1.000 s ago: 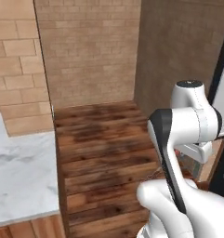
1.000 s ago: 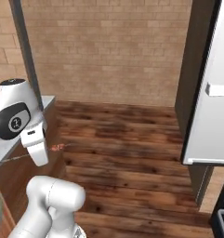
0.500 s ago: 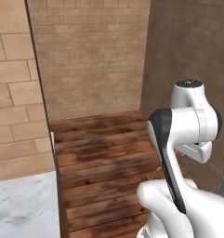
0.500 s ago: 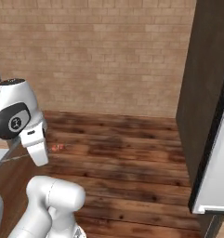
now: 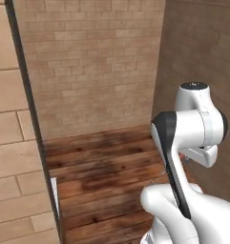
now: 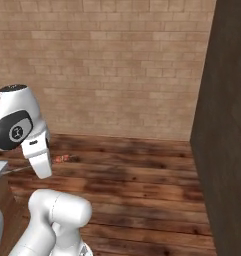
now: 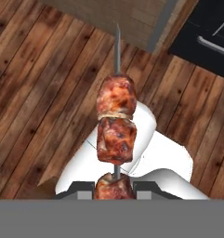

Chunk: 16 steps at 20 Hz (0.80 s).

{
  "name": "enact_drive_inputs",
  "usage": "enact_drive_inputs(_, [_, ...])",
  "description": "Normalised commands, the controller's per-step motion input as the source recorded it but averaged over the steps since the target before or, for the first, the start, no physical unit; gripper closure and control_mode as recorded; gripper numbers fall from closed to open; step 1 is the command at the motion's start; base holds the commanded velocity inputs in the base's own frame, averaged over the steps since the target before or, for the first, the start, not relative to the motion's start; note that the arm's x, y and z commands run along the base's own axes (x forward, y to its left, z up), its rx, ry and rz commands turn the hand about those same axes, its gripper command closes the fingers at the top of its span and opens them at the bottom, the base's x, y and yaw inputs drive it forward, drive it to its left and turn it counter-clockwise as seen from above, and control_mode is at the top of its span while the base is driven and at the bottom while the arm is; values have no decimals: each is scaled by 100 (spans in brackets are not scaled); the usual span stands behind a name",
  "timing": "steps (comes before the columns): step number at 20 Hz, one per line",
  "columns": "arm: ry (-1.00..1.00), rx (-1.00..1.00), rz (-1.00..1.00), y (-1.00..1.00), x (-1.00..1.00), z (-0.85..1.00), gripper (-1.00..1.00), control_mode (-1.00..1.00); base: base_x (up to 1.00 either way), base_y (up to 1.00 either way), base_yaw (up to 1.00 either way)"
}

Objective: Place the cold items (carrot and mushroom) from the fridge in one tupperware on the dining counter. Place the warm items (kebab skewer and hot dog) in the stove area in another tupperware.

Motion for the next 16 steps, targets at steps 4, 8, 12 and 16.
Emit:
enact_drive_inputs(4, [0,0,0,0,0,0,100,100,100,21,-3])
enact_drive_inputs(8, [0,0,0,0,0,0,100,100,100,11,8])
enact_drive_inputs(12, [0,0,0,0,0,0,100,100,100,1,42])
enact_drive_inputs(16, [0,0,0,0,0,0,100,100,100,-9,70])
